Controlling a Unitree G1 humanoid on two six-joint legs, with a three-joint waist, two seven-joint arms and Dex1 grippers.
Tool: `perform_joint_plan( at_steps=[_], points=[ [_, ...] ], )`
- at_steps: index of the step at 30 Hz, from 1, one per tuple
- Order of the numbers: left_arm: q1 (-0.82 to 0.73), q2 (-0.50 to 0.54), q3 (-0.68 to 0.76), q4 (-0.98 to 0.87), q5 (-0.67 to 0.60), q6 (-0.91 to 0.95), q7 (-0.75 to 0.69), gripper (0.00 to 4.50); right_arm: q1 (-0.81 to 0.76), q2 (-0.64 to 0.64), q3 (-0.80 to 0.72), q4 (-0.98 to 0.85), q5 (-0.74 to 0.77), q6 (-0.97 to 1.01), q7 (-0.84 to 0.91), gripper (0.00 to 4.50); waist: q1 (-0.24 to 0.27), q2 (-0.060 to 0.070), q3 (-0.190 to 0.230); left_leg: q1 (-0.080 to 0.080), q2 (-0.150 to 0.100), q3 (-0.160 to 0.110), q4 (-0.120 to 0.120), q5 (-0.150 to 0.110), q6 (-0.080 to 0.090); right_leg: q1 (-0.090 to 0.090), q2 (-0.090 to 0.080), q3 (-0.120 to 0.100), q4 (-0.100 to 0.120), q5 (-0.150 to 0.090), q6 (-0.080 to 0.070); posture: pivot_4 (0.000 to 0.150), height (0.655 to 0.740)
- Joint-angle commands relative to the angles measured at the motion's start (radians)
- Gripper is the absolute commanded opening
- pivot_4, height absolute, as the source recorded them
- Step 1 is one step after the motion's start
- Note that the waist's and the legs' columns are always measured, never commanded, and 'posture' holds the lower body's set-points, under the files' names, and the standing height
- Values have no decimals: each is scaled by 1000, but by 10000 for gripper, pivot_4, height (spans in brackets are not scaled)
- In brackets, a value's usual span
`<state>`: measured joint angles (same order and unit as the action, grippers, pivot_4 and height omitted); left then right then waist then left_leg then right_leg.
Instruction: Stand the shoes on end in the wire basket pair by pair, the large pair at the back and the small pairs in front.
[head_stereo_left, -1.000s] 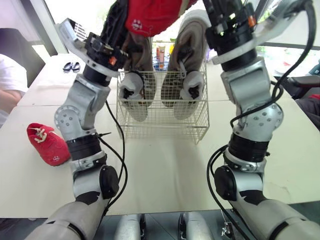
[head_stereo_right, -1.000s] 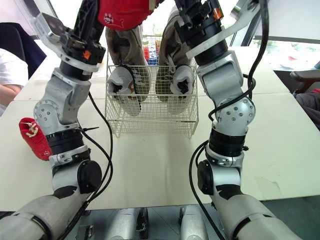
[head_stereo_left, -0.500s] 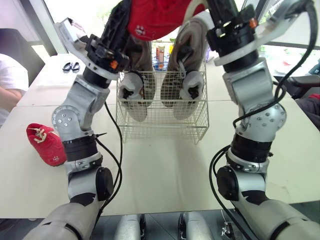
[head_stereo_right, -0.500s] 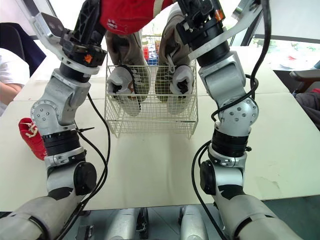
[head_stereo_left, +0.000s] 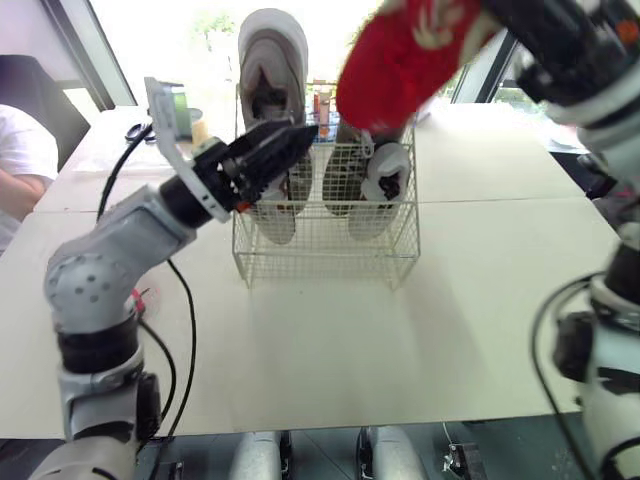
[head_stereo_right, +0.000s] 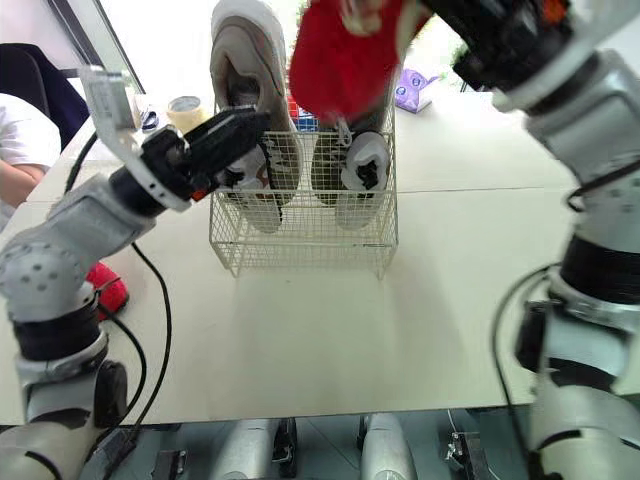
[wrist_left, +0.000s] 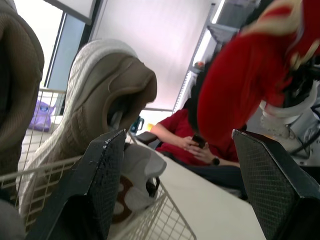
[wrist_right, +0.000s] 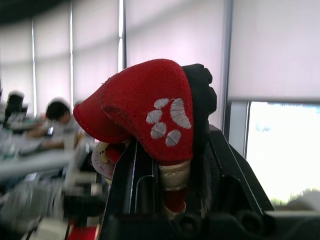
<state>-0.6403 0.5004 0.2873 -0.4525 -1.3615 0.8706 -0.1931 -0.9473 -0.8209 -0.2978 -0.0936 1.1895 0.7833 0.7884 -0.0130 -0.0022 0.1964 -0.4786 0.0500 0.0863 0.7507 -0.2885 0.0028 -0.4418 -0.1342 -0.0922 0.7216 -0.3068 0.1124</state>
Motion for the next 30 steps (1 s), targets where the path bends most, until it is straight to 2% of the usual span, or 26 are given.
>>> perform_joint_plan(
  at_steps=[1, 7, 14, 22, 25, 30],
  points=[
    [110, -16, 11, -119, -65, -25, 148, 34739, 34, -45, 52, 30, -85, -11, 178, 8297, -7, 1, 0, 1, 0, 1, 0, 0, 0, 0, 0, 0, 0, 1, -1, 1500, 6675],
    [270, -21, -15, -232, -113, -67, 280, 34739, 57, -39, 131, 85, -258, -106, 316, 8297, 8, 0, 0, 1, 0, 0, 0, 1, -2, -1, 0, 0, 1, 1, -1, 1500, 6675],
    [381, 114, -30, -256, -21, -45, 234, 34739, 87, 11, 217, 95, -422, -219, 383, 8297, 23, 0, 0, 0, 0, 1, 2, 2, -4, 0, 0, 0, 0, 1, -1, 1500, 6675],
    [428, 167, -29, -251, -63, -62, 184, 34739, 228, 96, 269, 80, -533, -328, 401, 8297, 26, 0, 0, 0, 0, 0, 2, 2, -4, 0, 0, -1, -1, 1, -1, 1500, 6675],
    [429, 188, -34, -234, -70, -51, 184, 35857, 260, 104, 270, 109, -569, -358, 407, 18594, 26, 0, 0, 0, 0, 0, 2, 2, -4, 0, 0, -1, -1, 1, -1, 1500, 6675],
    [429, 221, -23, -217, -109, -50, 168, 35857, 265, 88, 236, 113, -597, -376, 392, 44308, 24, 0, 0, 0, 0, 0, 2, 3, -5, 0, 0, -1, -1, 1, -1, 1500, 6675]
  ],
)
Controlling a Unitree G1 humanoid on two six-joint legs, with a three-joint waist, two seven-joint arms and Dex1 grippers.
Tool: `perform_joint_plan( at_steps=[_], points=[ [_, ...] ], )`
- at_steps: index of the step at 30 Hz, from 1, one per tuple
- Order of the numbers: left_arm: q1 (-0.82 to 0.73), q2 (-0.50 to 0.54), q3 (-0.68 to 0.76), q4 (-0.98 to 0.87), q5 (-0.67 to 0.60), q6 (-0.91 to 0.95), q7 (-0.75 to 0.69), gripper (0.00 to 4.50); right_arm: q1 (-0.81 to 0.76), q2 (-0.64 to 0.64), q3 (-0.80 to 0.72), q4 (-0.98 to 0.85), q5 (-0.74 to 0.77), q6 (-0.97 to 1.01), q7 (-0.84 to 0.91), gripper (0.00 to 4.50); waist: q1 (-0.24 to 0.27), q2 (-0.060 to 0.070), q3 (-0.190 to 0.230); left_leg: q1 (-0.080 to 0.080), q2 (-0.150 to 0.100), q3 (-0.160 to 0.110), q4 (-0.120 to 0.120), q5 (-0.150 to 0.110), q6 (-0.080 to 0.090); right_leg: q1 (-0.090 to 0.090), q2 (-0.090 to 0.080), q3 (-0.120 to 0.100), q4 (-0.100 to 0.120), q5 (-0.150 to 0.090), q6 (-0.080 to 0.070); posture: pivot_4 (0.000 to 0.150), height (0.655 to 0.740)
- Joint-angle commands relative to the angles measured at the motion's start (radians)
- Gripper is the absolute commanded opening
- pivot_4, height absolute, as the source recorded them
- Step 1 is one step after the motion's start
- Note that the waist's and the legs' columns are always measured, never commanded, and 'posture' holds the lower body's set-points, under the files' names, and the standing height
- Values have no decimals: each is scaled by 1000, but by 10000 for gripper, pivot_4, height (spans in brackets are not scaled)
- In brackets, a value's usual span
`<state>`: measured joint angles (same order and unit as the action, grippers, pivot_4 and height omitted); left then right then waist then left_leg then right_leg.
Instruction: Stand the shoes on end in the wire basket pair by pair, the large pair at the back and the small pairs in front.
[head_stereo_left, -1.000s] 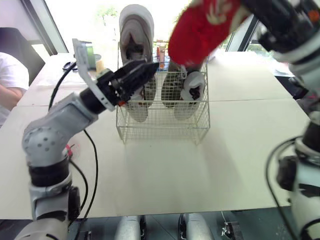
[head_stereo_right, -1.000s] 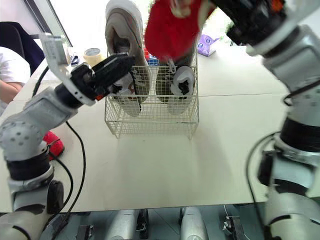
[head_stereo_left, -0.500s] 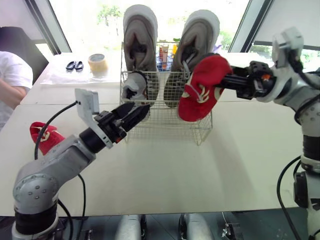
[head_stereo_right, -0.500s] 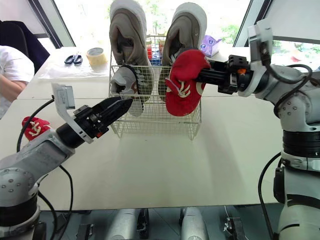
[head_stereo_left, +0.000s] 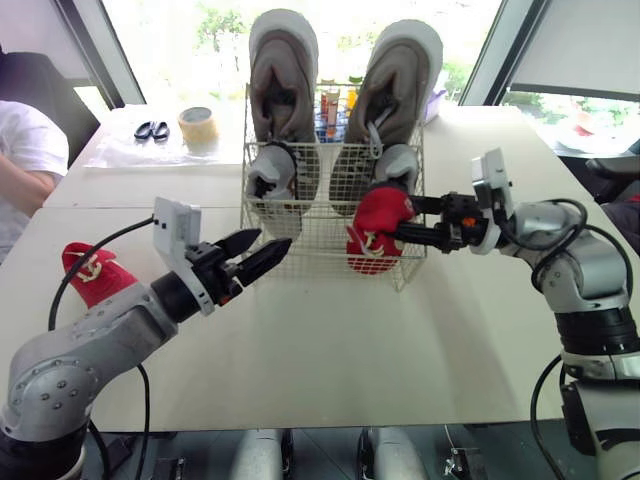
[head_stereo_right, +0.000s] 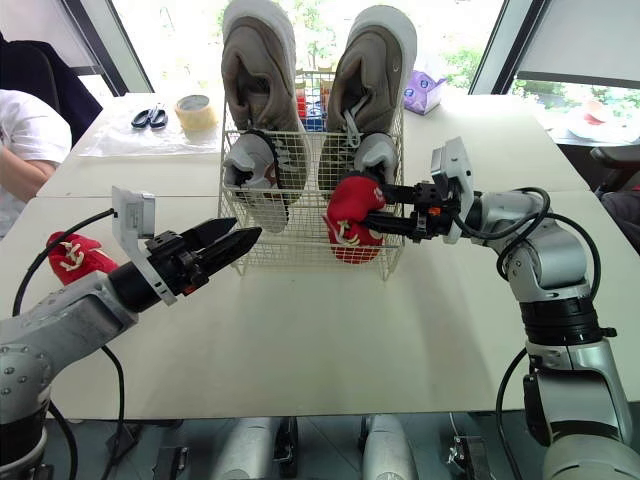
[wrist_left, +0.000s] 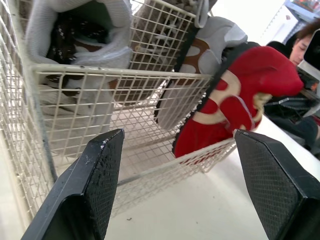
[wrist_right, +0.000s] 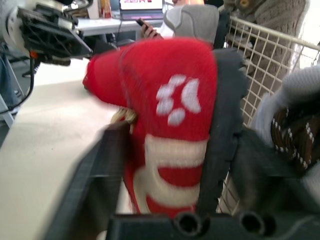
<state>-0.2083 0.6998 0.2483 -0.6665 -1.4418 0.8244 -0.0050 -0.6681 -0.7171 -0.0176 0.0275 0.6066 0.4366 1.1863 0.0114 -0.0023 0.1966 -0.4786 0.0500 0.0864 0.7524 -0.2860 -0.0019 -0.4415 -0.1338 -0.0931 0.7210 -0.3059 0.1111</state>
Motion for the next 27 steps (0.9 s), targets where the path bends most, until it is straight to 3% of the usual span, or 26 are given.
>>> perform_joint_plan(
  at_steps=[1, 9, 17, 19, 23, 27],
  points=[
    [0, 28, 14, -2, -32, -2, -27, 35857, -13, -21, -54, -13, -13, -28, -9, 44761, 0, 0, 0, 0, 0, 0, 0, 0, 0, 0, 0, 0, 0, 0, 0, 1500, 6675],
    [27, 67, 34, 14, -102, -7, -64, 35857, 18, -84, -127, -143, 49, 86, -43, 44761, 1, 0, 0, 0, 0, 0, 0, 0, 0, 0, 0, 0, 0, 0, 0, 1500, 6675],
    [55, 175, 99, 68, -129, 18, -169, 35857, 32, -192, -250, -354, 185, 283, -155, 44761, 1, 0, 0, 0, 0, 0, 0, 0, 0, 0, 0, 0, 0, 0, -1, 1500, 6675],
    [52, 201, 113, 81, -123, 25, -198, 44806, 4, -210, -270, -352, 200, 299, -177, 45000, 1, 0, 0, 0, 0, 0, 0, 0, 0, 0, 0, 0, -1, 0, -1, 1500, 6675],
    [15, 242, 113, 127, -52, 23, -199, 44806, -36, -243, -264, -310, 169, 279, -170, 45000, 1, 0, 0, 0, 0, 0, -1, -1, 1, -1, 0, 0, -1, 0, -1, 1500, 6675],
    [-78, 298, 135, 214, -35, 43, -96, 44806, -146, -246, -255, -259, 205, 302, -170, 45000, 0, 0, 0, 0, 0, 0, -1, -1, 1, -1, 0, 0, -1, 0, -1, 1500, 6675]
  ],
)
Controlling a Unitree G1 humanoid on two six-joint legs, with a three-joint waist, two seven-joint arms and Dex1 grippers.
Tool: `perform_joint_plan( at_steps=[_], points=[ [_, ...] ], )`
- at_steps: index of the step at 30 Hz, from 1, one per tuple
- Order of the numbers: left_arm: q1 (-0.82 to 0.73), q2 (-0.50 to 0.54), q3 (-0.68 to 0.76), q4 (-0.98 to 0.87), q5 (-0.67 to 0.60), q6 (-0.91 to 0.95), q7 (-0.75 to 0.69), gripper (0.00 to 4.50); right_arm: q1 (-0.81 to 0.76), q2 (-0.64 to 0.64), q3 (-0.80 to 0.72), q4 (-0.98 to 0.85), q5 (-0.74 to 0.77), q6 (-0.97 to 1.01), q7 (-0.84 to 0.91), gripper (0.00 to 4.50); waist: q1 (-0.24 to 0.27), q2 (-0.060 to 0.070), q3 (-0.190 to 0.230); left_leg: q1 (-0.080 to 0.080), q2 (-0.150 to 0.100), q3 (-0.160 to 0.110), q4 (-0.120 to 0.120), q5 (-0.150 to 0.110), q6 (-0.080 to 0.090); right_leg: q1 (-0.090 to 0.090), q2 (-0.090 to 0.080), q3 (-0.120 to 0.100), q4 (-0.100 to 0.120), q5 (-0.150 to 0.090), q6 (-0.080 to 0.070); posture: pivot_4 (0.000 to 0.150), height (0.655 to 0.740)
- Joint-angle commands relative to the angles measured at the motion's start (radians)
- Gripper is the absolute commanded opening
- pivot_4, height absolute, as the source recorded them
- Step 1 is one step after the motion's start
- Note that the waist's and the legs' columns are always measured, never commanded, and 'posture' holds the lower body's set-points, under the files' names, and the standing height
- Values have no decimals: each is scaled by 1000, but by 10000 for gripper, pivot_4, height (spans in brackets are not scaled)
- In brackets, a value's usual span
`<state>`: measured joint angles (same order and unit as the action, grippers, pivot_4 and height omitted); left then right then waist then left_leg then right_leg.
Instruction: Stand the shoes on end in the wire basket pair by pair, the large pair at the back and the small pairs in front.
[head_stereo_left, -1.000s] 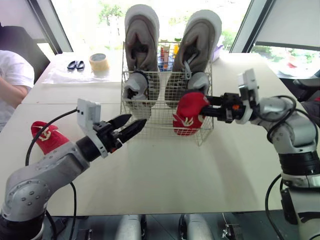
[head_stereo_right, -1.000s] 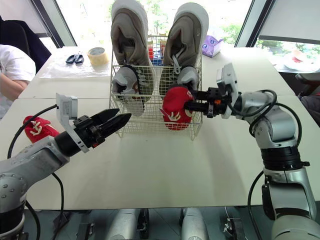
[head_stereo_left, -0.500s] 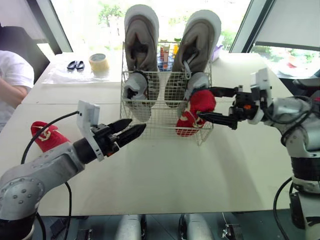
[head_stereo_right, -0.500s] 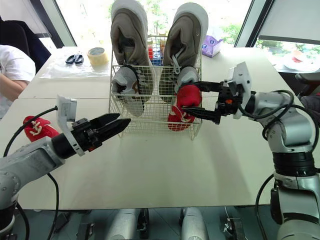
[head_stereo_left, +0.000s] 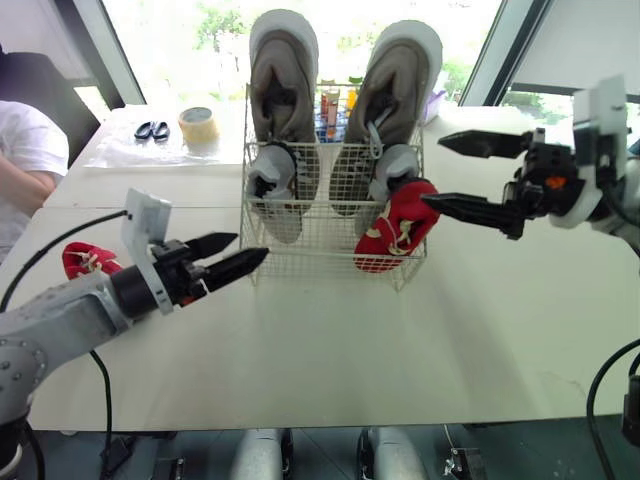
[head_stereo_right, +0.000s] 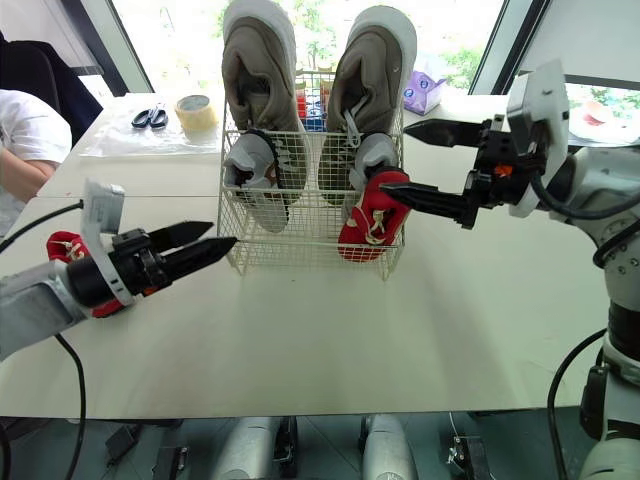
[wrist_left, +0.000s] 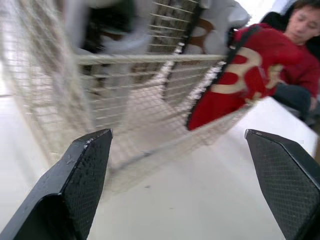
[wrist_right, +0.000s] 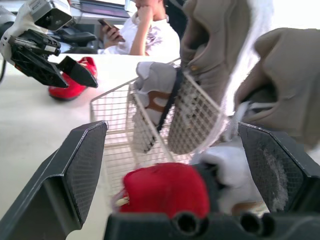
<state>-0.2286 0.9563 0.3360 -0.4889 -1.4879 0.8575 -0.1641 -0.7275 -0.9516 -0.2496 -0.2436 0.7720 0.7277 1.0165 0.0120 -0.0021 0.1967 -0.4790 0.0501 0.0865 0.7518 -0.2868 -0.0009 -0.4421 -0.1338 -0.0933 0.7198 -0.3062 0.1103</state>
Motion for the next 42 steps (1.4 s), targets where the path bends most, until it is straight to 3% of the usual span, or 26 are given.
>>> perform_joint_plan(
  at_steps=[1, 4, 7, 11, 16, 20, 25, 31, 35, 42],
  points=[
    [-84, 53, 55, 58, 41, 7, 91, 44806, -126, -2, -27, 23, 81, 41, -2, 45000, -1, 0, 0, 0, 0, 0, 0, 0, 0, 0, 0, 0, 0, 0, 0, 1500, 6675],
    [-157, 81, 58, 137, 155, 13, 204, 44806, -204, 21, -29, 33, 184, 120, 6, 45000, -3, 0, 0, 0, 0, 0, -1, 0, -1, -1, 0, 0, 0, 0, 0, 1500, 6675],
    [-254, 155, 61, 389, 175, 195, 450, 44806, -214, 65, 75, -18, 211, 122, 108, 45000, -8, -1, 0, 0, 1, 0, -2, 0, -1, -1, 1, 0, 0, 0, 1, 1500, 6675],
    [-276, 225, 169, 523, 92, 390, 660, 44806, -189, 57, 137, -25, 174, 81, 226, 45000, -24, -3, 1, 0, 1, 0, -4, -2, 3, -2, -1, 0, 1, 0, 2, 1500, 6675],
    [-303, 297, 254, 572, 151, 586, 885, 44806, -184, 35, 244, 58, -1, -56, 347, 45000, -23, -14, 1, -1, 0, 0, -3, 0, -1, -2, -1, 0, 0, 0, 2, 1500, 6675],
    [-283, 220, 376, 620, -6, 654, 1098, 44806, -222, 45, 266, 111, -33, -94, 416, 45000, -22, -14, 1, 0, 1, 0, -4, 1, -2, -2, -3, 0, 1, 0, 1, 1500, 6675],
    [-121, 178, 373, 635, -336, 500, 1310, 44806, -233, 41, 265, 117, -43, -93, 454, 45000, -24, -15, 1, 0, 2, -1, -4, 1, -4, -3, -6, 0, 2, 0, 1, 1500, 6675],
    [-40, 157, 275, 647, -470, 322, 1397, 44806, -166, -2, 228, -12, 51, 24, 452, 45000, -19, -15, 1, -1, -1, -1, -5, -1, -8, -4, -12, 0, 2, 0, 0, 1500, 6675],
    [-83, 144, 187, 707, -441, 279, 1360, 44806, -113, -17, 190, -120, 143, 113, 393, 45000, -16, -16, 0, -1, -3, -1, -4, -1, -7, -5, -16, -2, 2, -1, -3, 1500, 6675],
    [-220, 117, 88, 862, -348, 294, 1268, 44806, -9, -42, 165, -222, 148, 141, 300, 45000, -3, -16, 0, -1, -4, -1, -4, 0, -5, -3, -15, -2, 2, 0, 0, 1500, 6675]
  ],
)
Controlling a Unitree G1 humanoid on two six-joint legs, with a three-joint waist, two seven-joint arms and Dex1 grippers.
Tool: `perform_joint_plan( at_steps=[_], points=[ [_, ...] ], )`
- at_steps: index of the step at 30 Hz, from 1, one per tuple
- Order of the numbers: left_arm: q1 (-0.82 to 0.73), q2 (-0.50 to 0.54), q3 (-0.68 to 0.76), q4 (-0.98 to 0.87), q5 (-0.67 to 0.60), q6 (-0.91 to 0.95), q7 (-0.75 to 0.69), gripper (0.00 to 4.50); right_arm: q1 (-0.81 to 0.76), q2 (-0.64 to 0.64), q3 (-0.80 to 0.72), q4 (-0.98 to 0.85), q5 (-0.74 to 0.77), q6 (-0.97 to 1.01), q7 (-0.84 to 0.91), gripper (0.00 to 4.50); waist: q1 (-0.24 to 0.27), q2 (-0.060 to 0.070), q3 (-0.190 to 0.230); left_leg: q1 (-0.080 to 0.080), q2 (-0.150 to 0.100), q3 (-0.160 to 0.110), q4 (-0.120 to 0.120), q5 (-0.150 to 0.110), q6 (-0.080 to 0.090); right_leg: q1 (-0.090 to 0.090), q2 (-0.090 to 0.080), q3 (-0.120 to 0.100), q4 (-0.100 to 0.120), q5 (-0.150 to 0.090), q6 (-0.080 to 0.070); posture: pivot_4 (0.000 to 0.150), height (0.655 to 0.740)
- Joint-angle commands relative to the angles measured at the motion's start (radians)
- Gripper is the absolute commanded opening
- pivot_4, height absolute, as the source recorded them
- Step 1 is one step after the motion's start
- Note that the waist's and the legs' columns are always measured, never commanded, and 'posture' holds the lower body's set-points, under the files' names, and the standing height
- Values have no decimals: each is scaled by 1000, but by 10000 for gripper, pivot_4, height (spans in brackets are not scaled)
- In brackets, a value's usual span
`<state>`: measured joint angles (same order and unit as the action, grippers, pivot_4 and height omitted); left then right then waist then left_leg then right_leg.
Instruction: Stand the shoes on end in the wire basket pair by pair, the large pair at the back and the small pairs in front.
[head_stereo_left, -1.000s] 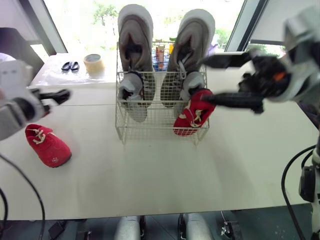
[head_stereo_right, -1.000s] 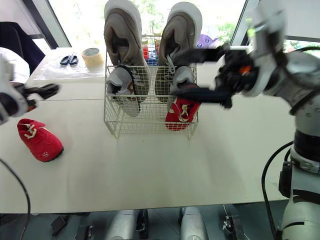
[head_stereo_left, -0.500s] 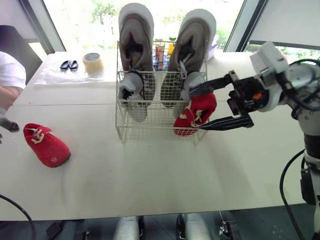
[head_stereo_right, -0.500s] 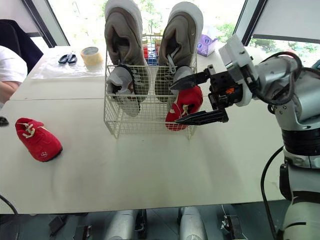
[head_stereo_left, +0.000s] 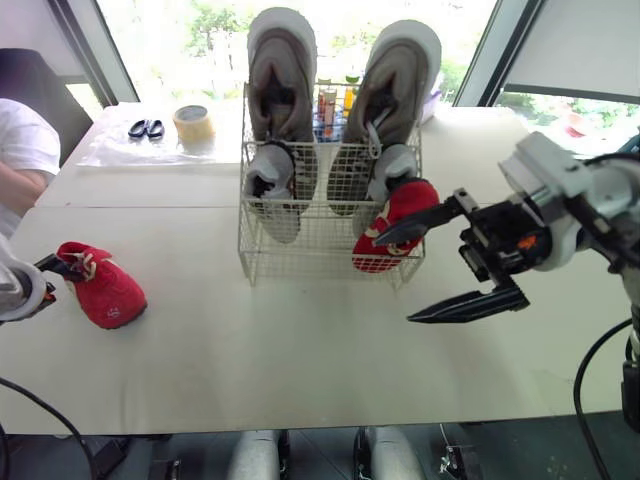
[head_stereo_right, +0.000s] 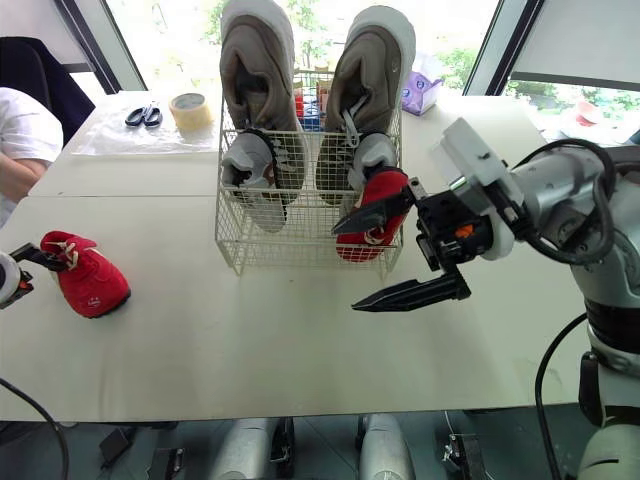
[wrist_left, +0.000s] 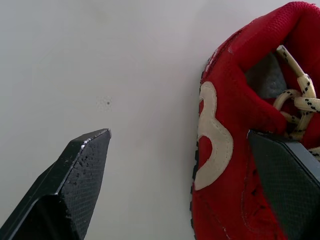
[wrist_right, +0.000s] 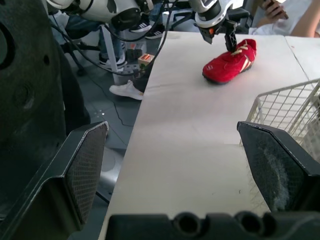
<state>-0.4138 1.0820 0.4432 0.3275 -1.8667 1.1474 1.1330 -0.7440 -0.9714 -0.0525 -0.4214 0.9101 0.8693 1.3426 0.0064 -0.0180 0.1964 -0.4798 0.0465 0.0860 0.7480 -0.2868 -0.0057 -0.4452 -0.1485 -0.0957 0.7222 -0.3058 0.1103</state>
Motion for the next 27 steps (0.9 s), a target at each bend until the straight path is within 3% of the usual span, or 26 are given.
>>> perform_joint_plan(
  at_steps=[1, 2, 11, 12, 19, 24, 27],
  points=[
    [-45, -14, -23, 61, 38, 9, -33, 44806, 16, -25, -34, -50, 10, -1, -31, 45000, 6, 0, 0, 0, 0, 0, 0, 1, 1, 0, 0, 0, 0, 0, 0, 1500, 6675],
    [-51, -19, -24, 77, 52, 14, -35, 44806, 21, -28, -39, -56, 14, 1, -39, 45000, 8, 0, 0, 0, 0, 0, 0, 1, 2, 1, 0, 0, 0, 0, 0, 1500, 6675],
    [-90, -36, -21, 128, 136, 64, -94, 2191, 19, -43, -42, -57, 31, 16, -88, 45000, 0, 0, -1, 1, 1, 0, 1, 1, 2, 1, 5, 0, 1, 0, 1, 1500, 6675],
    [-96, -31, -19, 127, 151, 71, -106, 361, 16, -43, -38, -51, 28, 14, -88, 45000, 0, 0, -1, 1, 1, 0, 1, 1, 2, 1, 5, 0, 1, 0, 1, 1500, 6675],
    [-173, 19, 22, 14, 248, 56, -218, 361, -10, -48, -2, 13, -22, -16, -51, 45000, 4, -1, -1, 1, 2, 0, 2, 1, 2, 1, 8, 0, 1, 0, 1, 1500, 6675],
    [-269, -12, 27, -230, 241, 21, -319, 361, -53, -37, 36, 82, -76, -52, -7, 45000, 7, -3, -1, -1, 3, -1, 3, 1, 2, 2, 8, 0, 0, 0, 1, 1500, 6675],
    [-287, -48, 28, -430, 366, -93, -450, 361, -75, -36, 54, 122, -112, -79, 17, 45000, 5, -3, -1, -1, 2, 0, 3, 1, 2, 2, 7, 0, -1, 0, 1, 1500, 6675]
  ],
)
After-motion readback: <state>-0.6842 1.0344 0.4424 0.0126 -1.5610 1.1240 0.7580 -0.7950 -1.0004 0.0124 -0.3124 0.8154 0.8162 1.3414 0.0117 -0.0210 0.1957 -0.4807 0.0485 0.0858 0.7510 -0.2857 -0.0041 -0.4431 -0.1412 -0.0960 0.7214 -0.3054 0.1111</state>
